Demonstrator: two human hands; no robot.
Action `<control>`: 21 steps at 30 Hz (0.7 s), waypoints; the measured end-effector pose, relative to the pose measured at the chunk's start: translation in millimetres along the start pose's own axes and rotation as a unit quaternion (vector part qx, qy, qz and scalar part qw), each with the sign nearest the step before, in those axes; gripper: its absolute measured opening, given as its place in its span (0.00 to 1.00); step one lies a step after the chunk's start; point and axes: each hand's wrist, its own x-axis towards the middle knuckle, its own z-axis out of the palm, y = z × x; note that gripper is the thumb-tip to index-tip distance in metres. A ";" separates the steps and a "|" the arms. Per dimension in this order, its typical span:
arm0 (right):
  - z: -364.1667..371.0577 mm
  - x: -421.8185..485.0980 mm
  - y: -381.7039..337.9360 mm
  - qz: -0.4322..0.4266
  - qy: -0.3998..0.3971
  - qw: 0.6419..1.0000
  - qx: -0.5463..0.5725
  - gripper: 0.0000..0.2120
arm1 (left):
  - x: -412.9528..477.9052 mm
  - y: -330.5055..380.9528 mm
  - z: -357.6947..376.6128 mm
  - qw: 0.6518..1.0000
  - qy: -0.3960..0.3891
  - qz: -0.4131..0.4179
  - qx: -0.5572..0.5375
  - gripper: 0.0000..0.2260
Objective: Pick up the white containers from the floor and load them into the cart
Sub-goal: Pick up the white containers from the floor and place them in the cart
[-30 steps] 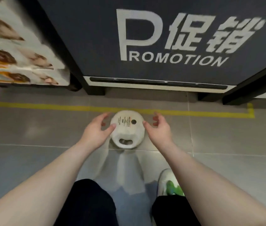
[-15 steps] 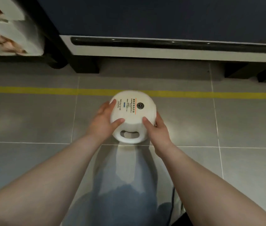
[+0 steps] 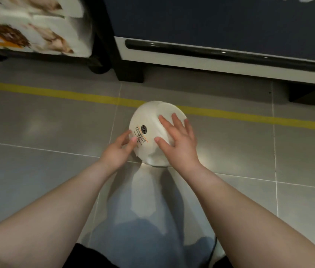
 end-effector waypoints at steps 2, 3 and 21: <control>6.5 -2.1 -11.8 -0.044 -0.012 0.998 -0.034 0.26 | -2.6 8.0 -10.5 0.994 0.024 -0.018 -0.104 0.26; 9.0 -3.9 -15.2 -0.060 -0.022 0.997 -0.044 0.26 | -2.6 14.1 -15.0 0.989 0.022 -0.022 -0.144 0.27; 17.3 -22.5 1.2 0.179 -0.014 0.916 0.360 0.36 | -7.9 3.2 -3.5 0.975 0.036 0.030 -0.217 0.24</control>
